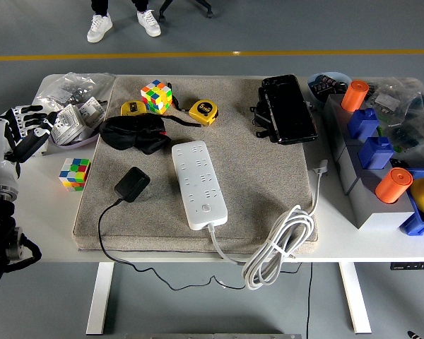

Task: Put the plug near the board,insert it into the board,press the button,pull the plug out

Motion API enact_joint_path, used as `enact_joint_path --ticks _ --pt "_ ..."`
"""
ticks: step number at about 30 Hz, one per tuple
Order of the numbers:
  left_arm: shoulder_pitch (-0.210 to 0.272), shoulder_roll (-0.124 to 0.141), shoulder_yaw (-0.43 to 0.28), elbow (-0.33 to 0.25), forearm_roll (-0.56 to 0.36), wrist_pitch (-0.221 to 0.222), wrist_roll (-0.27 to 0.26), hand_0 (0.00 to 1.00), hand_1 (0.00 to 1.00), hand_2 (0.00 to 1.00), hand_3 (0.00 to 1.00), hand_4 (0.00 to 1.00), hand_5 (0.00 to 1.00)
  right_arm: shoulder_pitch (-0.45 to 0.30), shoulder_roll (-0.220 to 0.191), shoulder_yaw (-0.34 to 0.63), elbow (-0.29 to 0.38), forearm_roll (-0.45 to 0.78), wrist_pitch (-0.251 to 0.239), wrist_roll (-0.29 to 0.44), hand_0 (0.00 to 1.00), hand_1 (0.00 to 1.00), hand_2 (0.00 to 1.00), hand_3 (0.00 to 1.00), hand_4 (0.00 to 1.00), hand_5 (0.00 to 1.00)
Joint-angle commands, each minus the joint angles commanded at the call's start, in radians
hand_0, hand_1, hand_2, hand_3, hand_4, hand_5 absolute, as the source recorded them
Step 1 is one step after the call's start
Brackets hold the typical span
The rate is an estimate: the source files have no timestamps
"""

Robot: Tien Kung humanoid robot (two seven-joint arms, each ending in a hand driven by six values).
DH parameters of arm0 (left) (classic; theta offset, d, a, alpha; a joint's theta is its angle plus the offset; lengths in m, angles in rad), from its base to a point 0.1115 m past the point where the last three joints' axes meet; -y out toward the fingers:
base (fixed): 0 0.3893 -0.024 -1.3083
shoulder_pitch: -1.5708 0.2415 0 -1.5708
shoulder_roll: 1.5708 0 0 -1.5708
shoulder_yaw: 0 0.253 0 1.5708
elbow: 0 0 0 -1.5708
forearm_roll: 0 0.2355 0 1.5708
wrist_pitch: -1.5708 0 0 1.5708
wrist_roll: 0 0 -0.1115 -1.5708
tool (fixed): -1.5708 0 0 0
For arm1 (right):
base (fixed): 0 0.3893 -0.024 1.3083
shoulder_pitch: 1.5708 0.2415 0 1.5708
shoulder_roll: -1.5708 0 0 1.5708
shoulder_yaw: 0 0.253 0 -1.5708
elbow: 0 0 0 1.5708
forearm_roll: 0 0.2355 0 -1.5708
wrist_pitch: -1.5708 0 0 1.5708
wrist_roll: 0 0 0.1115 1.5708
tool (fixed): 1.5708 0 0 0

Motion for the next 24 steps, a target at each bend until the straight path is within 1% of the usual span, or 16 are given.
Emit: enact_joint_path --ticks 9,17,19,24 --pt "0.0 0.0 0.018 -0.021 0.012 0.0 0.007 0.529 0.609 0.586 0.595 0.859 0.393 -0.002 0.0 0.009 0.0 -0.003 -0.003 0.001 0.634 0.685 0.691 0.573 0.847 0.524" --pt "0.001 0.015 0.043 -0.053 0.048 -0.001 0.026 0.529 0.609 0.587 0.595 0.859 0.392 -0.007 0.0 0.015 0.001 -0.005 -0.003 0.001 0.634 0.685 0.692 0.572 0.847 0.523" --pt "0.001 0.02 0.05 -0.063 0.067 -0.002 0.036 0.535 0.613 0.605 0.6 0.857 0.391 -0.006 0.0 0.017 0.002 -0.006 -0.003 0.0 0.634 0.685 0.692 0.573 0.847 0.522" --pt "-0.004 0.036 0.076 -0.1 0.127 -0.019 0.07 0.535 0.613 0.605 0.6 0.857 0.391 -0.006 -0.001 0.023 0.002 -0.009 -0.003 0.0 0.634 0.685 0.692 0.573 0.847 0.522"
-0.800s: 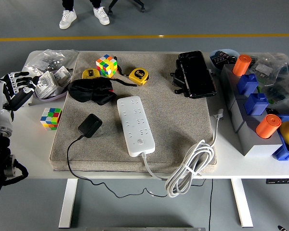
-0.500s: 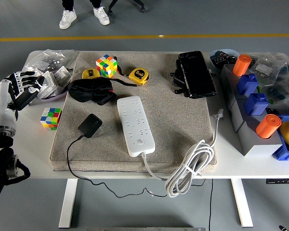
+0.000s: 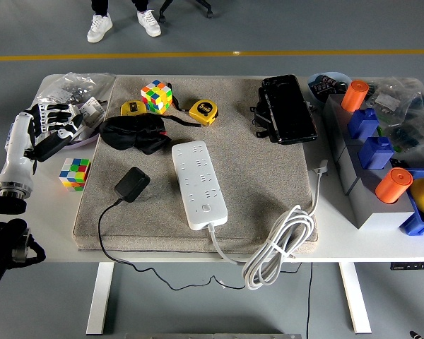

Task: Put the plug near the board,insert it into the board,press the button,pull the plug out

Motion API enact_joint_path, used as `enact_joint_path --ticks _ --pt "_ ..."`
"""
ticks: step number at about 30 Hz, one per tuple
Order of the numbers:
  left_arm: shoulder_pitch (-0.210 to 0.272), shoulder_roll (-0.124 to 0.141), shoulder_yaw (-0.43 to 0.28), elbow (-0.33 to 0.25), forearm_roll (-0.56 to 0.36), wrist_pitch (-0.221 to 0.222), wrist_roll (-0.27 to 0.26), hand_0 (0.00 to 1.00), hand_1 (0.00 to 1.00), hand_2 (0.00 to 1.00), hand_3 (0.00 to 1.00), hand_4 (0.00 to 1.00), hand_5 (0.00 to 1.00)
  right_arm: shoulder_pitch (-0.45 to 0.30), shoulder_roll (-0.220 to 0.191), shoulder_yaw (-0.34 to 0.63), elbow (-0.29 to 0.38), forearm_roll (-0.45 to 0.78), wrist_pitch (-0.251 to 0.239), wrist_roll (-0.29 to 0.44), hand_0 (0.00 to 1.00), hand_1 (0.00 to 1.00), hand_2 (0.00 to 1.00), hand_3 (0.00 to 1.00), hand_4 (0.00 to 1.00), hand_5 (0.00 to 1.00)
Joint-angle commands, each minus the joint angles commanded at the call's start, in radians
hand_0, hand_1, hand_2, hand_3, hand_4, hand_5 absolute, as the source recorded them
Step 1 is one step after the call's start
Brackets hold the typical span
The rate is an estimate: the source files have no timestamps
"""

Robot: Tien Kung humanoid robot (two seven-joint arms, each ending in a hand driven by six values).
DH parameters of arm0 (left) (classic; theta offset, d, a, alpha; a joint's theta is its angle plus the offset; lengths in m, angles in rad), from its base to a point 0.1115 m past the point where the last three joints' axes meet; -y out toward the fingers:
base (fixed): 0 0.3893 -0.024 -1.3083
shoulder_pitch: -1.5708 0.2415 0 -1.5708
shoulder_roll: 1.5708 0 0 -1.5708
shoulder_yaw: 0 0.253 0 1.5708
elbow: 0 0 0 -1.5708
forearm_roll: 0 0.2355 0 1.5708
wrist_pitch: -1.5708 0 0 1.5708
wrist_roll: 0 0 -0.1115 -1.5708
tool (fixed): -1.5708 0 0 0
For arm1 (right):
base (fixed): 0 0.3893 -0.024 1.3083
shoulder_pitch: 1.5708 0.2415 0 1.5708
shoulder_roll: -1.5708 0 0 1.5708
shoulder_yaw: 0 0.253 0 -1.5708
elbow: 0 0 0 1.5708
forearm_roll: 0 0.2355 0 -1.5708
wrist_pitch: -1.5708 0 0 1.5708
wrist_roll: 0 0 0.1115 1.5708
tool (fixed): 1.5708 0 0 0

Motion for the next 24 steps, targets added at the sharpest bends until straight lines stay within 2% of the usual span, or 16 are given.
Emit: enact_joint_path --ticks 6,11,13,18,19,24 --pt "0.0 0.006 -0.018 0.0 0.017 -0.003 0.007 0.531 0.614 0.61 0.612 0.858 0.386 -0.005 0.002 -0.001 -0.001 0.001 0.002 0.0 0.633 0.685 0.691 0.575 0.847 0.522" --pt "0.0 0.024 -0.009 -0.017 0.066 -0.02 0.028 0.546 0.623 0.633 0.619 0.861 0.387 -0.002 -0.001 0.004 0.0 -0.001 0.001 -0.001 0.634 0.685 0.691 0.575 0.847 0.522" --pt "0.002 0.024 -0.011 -0.023 0.094 -0.023 0.035 0.561 0.653 0.661 0.622 0.863 0.386 -0.002 -0.001 0.005 0.0 -0.002 0.001 -0.001 0.634 0.685 0.691 0.576 0.848 0.521" --pt "0.008 0.022 -0.019 -0.035 0.155 -0.034 0.056 0.561 0.653 0.661 0.622 0.863 0.386 -0.002 -0.001 0.006 0.001 -0.002 0.002 0.0 0.634 0.685 0.691 0.576 0.848 0.521" --pt "0.01 0.023 -0.019 -0.037 0.168 -0.037 0.062 0.618 0.684 0.708 0.639 0.874 0.385 -0.003 -0.001 0.005 0.0 -0.002 0.002 0.0 0.634 0.685 0.692 0.576 0.849 0.519" --pt "0.02 0.031 -0.017 -0.04 0.204 -0.044 0.074 0.618 0.684 0.708 0.639 0.874 0.385 -0.007 -0.002 0.008 0.0 -0.002 0.001 0.0 0.634 0.685 0.692 0.576 0.849 0.519"
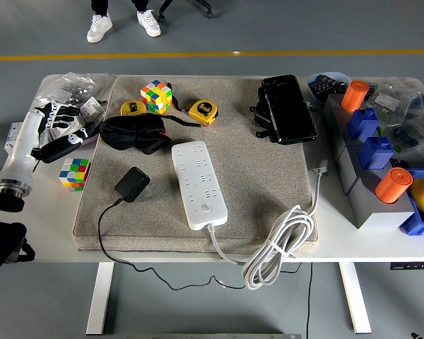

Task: Put the plug near the board,insert it into the board,press the button,pull the plug out

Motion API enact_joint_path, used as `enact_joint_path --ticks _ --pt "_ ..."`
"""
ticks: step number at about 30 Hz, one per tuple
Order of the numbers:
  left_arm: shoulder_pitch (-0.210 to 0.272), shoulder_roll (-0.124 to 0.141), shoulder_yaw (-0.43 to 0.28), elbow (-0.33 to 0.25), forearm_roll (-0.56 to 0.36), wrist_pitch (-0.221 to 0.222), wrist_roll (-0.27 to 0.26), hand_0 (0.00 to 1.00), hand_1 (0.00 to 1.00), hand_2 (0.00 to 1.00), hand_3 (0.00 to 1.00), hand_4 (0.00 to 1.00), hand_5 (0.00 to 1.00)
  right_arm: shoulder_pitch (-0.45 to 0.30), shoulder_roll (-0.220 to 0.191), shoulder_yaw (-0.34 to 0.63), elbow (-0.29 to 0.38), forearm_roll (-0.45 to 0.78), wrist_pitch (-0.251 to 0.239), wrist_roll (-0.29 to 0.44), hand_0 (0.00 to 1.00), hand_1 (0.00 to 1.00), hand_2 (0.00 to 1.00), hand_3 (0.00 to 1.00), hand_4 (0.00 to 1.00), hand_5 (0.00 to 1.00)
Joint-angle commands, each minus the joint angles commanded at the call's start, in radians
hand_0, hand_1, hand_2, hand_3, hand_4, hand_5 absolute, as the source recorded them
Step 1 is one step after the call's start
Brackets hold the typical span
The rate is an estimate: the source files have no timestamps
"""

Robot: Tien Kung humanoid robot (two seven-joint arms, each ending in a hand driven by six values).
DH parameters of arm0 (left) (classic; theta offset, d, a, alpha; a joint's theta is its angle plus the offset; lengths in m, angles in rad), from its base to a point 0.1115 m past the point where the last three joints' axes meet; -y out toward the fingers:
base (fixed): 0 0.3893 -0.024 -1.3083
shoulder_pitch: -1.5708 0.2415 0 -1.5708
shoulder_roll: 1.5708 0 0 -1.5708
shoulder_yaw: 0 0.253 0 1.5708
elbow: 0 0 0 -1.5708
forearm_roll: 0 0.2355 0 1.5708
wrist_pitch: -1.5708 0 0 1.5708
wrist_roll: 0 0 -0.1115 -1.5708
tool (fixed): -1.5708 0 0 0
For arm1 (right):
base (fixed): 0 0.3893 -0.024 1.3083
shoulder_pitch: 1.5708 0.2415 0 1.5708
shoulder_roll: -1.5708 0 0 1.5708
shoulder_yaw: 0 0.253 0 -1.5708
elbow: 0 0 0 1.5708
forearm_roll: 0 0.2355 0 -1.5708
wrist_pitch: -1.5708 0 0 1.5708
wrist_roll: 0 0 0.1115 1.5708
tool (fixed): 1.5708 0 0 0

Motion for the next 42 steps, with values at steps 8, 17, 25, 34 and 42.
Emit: enact_joint_path --ticks 8,17,25,34,42 --pt "0.007 0.007 0.01 -0.009 0.016 0.006 0.001 0.615 0.688 0.709 0.634 0.877 0.387 0.001 -0.003 0.005 0.002 -0.004 -0.002 0.001 0.633 0.685 0.692 0.575 0.849 0.517" --pt "0.015 0.001 0.001 -0.012 0.019 0.009 0.001 0.612 0.684 0.706 0.632 0.883 0.394 -0.003 -0.003 0.006 0.001 -0.002 -0.002 0.001 0.634 0.684 0.693 0.576 0.85 0.517" --pt "0.011 0.001 -0.016 -0.011 0.021 0.009 0.001 0.62 0.683 0.705 0.635 0.895 0.405 -0.001 -0.005 0.012 0.002 -0.008 -0.001 0.001 0.633 0.685 0.693 0.576 0.849 0.515" --pt "0.009 0.001 -0.034 -0.008 0.025 0.008 0.002 0.621 0.683 0.705 0.635 0.896 0.405 0.001 -0.004 0.016 0.001 -0.009 0.001 0.001 0.633 0.685 0.693 0.576 0.849 0.515" --pt "0.009 -0.001 -0.051 -0.005 0.027 0.007 0.004 0.621 0.681 0.706 0.635 0.896 0.406 0.006 -0.005 0.011 0.004 -0.012 0.002 0.001 0.634 0.685 0.693 0.576 0.85 0.512"
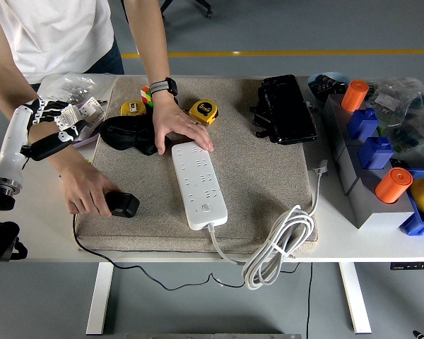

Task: Put the plug near the board,insert it into the board,press the button,pull the plug out

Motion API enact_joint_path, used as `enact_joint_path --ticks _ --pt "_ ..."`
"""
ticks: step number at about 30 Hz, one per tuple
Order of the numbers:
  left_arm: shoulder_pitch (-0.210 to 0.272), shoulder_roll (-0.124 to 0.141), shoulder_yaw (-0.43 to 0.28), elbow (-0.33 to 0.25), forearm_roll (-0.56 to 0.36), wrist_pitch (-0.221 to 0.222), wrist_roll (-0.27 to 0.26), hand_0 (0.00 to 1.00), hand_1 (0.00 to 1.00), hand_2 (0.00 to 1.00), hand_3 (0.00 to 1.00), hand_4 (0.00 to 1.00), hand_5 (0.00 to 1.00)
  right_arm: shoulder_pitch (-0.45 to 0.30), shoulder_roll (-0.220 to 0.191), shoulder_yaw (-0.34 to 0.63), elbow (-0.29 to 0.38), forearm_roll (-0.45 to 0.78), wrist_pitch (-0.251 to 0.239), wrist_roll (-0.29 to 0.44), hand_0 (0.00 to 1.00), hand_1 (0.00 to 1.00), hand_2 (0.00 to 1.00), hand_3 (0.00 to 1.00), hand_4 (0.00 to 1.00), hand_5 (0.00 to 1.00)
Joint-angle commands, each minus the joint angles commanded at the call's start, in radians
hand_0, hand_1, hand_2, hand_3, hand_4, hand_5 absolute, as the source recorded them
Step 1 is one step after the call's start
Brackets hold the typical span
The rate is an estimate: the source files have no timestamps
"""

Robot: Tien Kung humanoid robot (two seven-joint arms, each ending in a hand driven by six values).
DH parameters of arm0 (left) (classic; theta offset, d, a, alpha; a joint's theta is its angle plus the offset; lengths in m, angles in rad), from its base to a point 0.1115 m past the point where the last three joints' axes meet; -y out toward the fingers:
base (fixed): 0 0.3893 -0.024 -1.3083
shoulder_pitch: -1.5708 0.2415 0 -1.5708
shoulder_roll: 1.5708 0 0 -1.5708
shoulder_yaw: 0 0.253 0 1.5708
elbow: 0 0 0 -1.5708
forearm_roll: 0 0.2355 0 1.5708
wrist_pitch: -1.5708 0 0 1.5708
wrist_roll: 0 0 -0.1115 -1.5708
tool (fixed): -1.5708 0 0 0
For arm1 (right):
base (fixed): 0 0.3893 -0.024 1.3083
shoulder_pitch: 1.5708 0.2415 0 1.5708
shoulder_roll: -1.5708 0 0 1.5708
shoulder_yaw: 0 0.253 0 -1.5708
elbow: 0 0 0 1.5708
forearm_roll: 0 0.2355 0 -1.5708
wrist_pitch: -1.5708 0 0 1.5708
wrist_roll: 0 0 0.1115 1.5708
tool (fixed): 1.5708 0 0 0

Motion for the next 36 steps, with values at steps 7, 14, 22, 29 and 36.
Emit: enact_joint_path --ticks 7,14,22,29,36 --pt "0.0 0.001 0.0 0.002 0.001 -0.001 0.001 0.622 0.682 0.705 0.636 0.897 0.407 0.003 -0.004 -0.006 0.001 0.0 -0.001 -0.002 0.633 0.685 0.693 0.576 0.85 0.513" --pt "-0.001 0.002 0.002 0.004 0.001 -0.002 0.002 0.622 0.682 0.705 0.636 0.896 0.409 0.007 -0.008 -0.013 0.003 -0.001 -0.002 -0.003 0.633 0.685 0.693 0.575 0.85 0.512" --pt "-0.003 0.004 0.007 0.006 0.001 -0.002 0.001 0.623 0.682 0.705 0.636 0.895 0.41 0.008 -0.013 -0.013 0.005 -0.004 -0.002 -0.005 0.632 0.685 0.693 0.575 0.85 0.512" --pt "0.001 0.003 0.006 0.009 0.001 -0.002 0.002 0.621 0.681 0.705 0.636 0.895 0.41 0.003 -0.012 -0.003 0.005 -0.005 -0.003 -0.004 0.633 0.685 0.693 0.575 0.85 0.512" --pt "0.004 0.009 0.026 -0.003 0.008 -0.003 0.012 0.621 0.681 0.704 0.637 0.895 0.41 -0.001 -0.008 0.006 0.007 -0.009 -0.002 -0.003 0.634 0.685 0.693 0.575 0.85 0.512"
